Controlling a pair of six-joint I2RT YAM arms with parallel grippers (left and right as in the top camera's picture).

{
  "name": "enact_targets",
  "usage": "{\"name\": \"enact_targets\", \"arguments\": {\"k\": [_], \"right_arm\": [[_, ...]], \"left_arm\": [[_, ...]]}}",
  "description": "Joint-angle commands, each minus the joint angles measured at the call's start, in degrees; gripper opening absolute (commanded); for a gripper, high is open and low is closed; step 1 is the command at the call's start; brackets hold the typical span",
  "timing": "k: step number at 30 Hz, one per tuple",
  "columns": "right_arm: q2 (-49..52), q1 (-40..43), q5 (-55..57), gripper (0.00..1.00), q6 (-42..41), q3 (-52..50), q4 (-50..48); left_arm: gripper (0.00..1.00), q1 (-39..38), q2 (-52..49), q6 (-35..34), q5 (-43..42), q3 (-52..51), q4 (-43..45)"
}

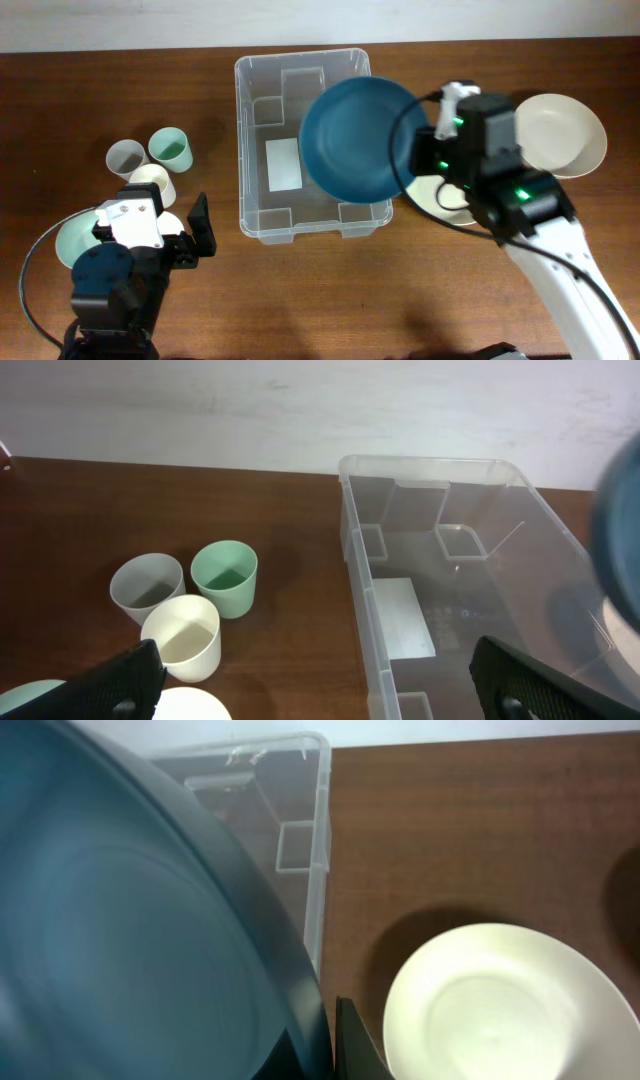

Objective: Pack container
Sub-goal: 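Lift the blue bowl and carry it over the clear bin, then lower the blue bowl into the bin and open the right gripper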

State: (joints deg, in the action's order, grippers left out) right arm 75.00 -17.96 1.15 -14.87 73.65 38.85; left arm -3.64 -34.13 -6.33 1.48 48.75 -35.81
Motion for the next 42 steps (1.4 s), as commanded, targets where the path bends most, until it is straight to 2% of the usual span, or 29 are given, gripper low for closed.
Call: {"name": "enact_targets", "arguments": {"k": [1,9,13,23,35,37,40,42], "right_arm": [[5.88,-3.96,9.11,0.04,-4.04,8.26,0.7],[26.62,-5.73,9.99,0.04,-12.92,29.92,8.02],[35.3,-5.75,9.31,0.04,-14.38,36.3,9.16],[48.7,-6.4,7.65,0.04,-15.63,37.86,6.23],[51.76,-6.47,6.95,0.04,-15.63,37.86,2.71],[51.76,-6.47,6.49,0.13,-15.47,37.92,2.75],[51.65,-6.47,3.37,0.16,-13.7,37.99,2.95],[51.23,-6.56,1.97,0.24,-13.46,38.49,3.63]], "left_arm": [[1.0,0.04,-0.04,-0.52,-0.63,0.85,0.13],[1.0,0.04,-0.04,-0.52,-0.66,0.85,0.13],[1.0,0.04,-0.04,-0.52,-0.63,0.85,0.11],[1.0,0.04,-0.04,-0.52,-0.66,0.85,-0.11],[1.0,0.04,-0.04,-0.52,-0.63,0.85,-1.79],[1.0,0.04,-0.04,-0.52,-0.61,0.85,-1.79],[1.0,0.04,-0.04,-0.52,-0.63,0.85,-1.77],[1.0,0.04,-0.04,-0.52,-0.63,0.85,-1.79]]}}
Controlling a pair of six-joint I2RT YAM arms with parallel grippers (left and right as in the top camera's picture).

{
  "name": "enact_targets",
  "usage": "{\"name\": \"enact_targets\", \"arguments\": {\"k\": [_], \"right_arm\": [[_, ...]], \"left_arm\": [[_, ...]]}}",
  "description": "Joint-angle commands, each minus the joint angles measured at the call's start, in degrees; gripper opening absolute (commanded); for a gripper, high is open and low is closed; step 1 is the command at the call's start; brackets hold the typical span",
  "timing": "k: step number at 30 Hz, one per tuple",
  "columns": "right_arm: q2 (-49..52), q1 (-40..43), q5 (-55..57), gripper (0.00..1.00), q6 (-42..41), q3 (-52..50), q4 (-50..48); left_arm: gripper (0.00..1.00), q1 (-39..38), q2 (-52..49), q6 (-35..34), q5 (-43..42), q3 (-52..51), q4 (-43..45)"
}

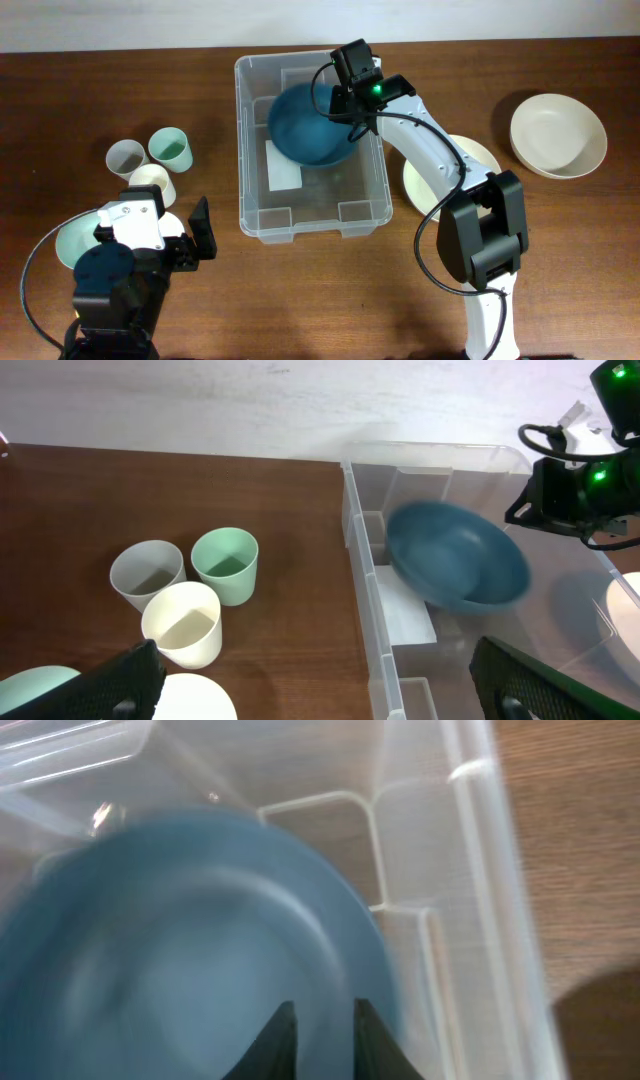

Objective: Pack container
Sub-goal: 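Lower the blue bowl into the bin and open the right gripper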

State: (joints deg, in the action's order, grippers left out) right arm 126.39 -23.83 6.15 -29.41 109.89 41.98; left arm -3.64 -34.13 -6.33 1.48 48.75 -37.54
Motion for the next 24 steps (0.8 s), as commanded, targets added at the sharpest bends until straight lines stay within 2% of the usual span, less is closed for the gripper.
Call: {"name": "enact_targets", "arguments": {"k": [1,5,9,10,13,17,19,20,24], "right_arm": [[-0.52,-0.9,-2.84,0.25,1.09,2.86,1.27],[-2.75,-1.84,-2.34,0.26,3.67,6.25,4.09],[-5.57,-2.75,1.66,0.33,6.36,13.25,10.58],[-6.36,-2.8,2.91,0.35,6.71,15.04,12.39],[-9.05,-1.99,8.48,0.52,6.16,20.35,19.54],[-12.04,2.21,9.97,0.54,-0.57,22.36,26.58],[-13.57,5.79,9.73,0.54,-6.54,22.36,31.63],[-14.75,10.12,8.24,0.54,-11.41,22.34,36.83],[-16.11,17.84,5.11,0.55,-12.85,22.34,42.6]], "left_arm": [[1.0,0.04,-0.04,-0.52,-0.63,0.85,-0.07],[1.0,0.04,-0.04,-0.52,-0.61,0.85,-0.04],[1.0,0.04,-0.04,-0.52,-0.63,0.85,-0.04],[1.0,0.04,-0.04,-0.52,-0.61,0.85,-0.04],[1.0,0.04,-0.04,-0.52,-0.61,0.85,-0.04],[1.0,0.04,-0.04,-0.5,-0.61,0.85,-0.04],[1.0,0.04,-0.07,-0.52,-0.61,0.85,-0.04],[1.0,0.04,-0.04,-0.5,-0.61,0.85,-0.04],[1.0,0.04,-0.04,-0.5,-0.61,0.85,-0.02]]}}
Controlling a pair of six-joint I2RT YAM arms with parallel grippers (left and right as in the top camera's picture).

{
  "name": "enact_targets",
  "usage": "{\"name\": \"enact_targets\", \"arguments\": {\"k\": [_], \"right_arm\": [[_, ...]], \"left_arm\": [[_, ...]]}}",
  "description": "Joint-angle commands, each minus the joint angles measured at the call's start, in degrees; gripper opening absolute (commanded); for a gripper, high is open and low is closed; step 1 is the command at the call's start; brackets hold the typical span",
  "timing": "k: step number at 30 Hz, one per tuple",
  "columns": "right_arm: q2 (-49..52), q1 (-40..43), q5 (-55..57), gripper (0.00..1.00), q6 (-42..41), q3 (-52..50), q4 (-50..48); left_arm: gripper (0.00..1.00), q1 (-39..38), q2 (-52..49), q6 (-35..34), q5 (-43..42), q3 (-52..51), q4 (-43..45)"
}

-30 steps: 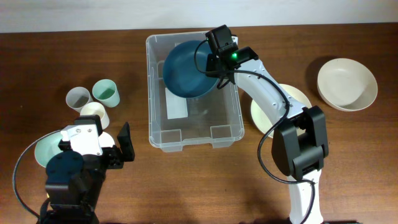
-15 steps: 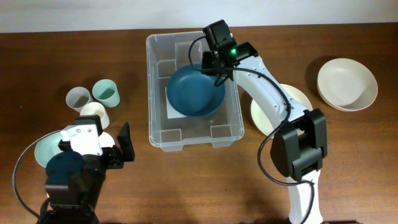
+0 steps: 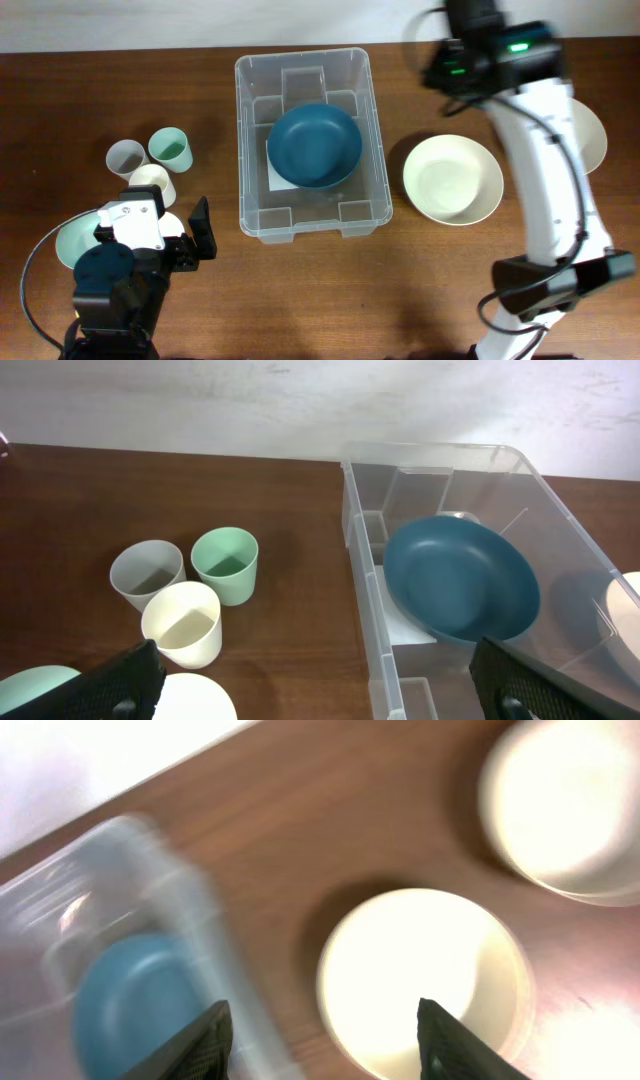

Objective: Pack container
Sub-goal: 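Lower the blue bowl into the bin and open the right gripper, then move the right gripper to the cream bowl and grasp its rim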

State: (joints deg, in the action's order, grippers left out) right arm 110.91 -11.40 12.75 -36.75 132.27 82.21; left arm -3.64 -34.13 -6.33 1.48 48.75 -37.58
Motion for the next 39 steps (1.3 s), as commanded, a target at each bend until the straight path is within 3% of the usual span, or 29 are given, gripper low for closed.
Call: {"name": "enact_targets", "arguments": {"k": [1,5,21,32,39], "right_arm": [[-0.94,7.06,-1.68,0.55,-5.51,-0.04,3.56],[-2.89,11.63,-2.03,0.55,-2.45,-0.11,7.78],[-14.27,15.74,-4.66,0.56,6.08,-3.87,14.84],[-23.76,23.47,-13.33,0.57,12.9,-34.69,-1.51],[-30.51,23.5,-17.51,0.67,13.81,-59.8,-21.57]], "left_arm": [[1.0,0.04,-0.07,-0.5,-0.61,0.85,0.02],[1.0,0.04,-0.04,-0.52,-0.61,0.85,0.02],[1.0,0.04,-0.42,-0.52,-0.61,0.85,0.02],[1.0,0.04,-0.42,-0.52,-0.63,0.85,0.0],[1.0,0.04,-0.42,-0.5,-0.61,0.85,0.0]]}}
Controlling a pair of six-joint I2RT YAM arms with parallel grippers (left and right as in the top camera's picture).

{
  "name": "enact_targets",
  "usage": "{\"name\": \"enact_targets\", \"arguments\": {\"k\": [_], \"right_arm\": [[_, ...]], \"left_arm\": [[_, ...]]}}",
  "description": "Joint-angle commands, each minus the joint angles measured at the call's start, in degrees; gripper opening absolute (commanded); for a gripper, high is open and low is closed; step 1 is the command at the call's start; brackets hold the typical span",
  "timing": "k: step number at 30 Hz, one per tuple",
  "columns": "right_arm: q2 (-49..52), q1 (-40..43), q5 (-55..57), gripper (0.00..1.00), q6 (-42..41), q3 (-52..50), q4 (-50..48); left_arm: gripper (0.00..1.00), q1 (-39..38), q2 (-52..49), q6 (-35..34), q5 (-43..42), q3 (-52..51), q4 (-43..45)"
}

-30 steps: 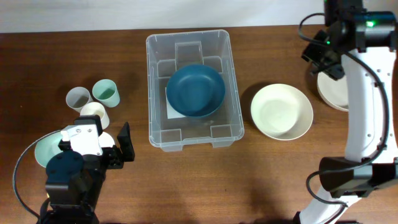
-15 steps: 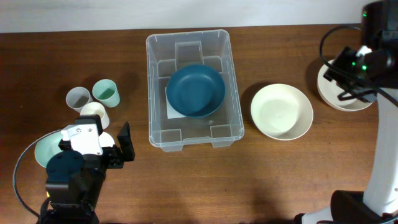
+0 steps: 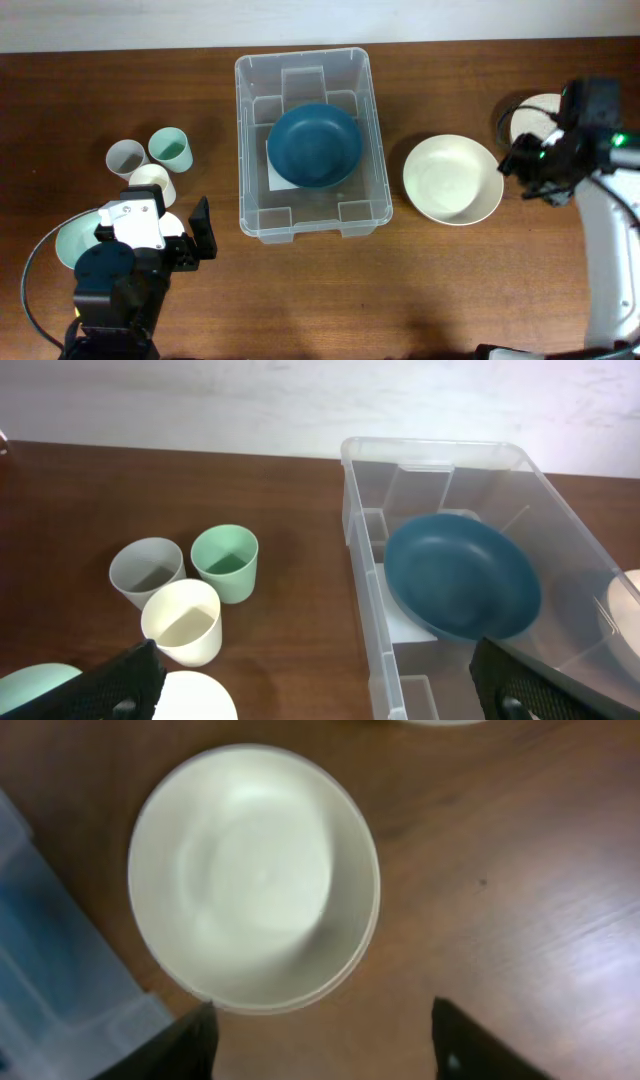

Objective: Pack container
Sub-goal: 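Move the right gripper to the cream bowl and grasp its rim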

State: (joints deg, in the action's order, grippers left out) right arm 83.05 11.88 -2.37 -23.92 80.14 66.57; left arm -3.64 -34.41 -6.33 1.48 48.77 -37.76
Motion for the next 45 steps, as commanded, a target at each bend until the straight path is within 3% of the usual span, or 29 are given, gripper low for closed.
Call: {"name": "enact_targets", "arguments": {"k": [1,5,9,19,36,39,42,45], "right_arm": [[-2.71,0.22,-2.56,0.7,0.98,-10.25,-9.18],[-1.86,0.22,-4.55,0.72,0.94,-17.27,-19.39],[-0.92,0.48,-4.55,0.72,-4.55,-22.03,-25.33],[1.6,5.07,-4.76,0.72,-14.58,-29.11,-30.51],[13.81,4.85,-9.29,0.73,-14.51,-30.21,-37.64],[14.21,4.85,-9.27,0.62,-14.49,-30.21,-37.46],[14.21,4.85,-9.27,0.33,-14.51,-30.21,-37.48],[14.21,4.85,-9.49,0.2,-14.49,-30.21,-37.46]], "left_arm": [[1.0,0.04,-0.13,-0.5,-0.61,0.83,0.17],[1.0,0.04,-0.13,-0.52,-0.63,0.83,0.15],[1.0,0.04,-0.13,-0.52,-0.61,0.83,-0.04],[1.0,0.04,-0.13,-0.52,-0.61,0.83,-0.68],[1.0,0.04,-0.13,-0.5,-0.63,0.83,-0.74],[1.0,0.04,-0.13,-0.5,-0.63,0.83,-0.74],[1.0,0.04,-0.13,-0.52,-0.63,0.83,-0.74],[1.0,0.04,-0.13,-0.52,-0.63,0.83,-0.74]]}}
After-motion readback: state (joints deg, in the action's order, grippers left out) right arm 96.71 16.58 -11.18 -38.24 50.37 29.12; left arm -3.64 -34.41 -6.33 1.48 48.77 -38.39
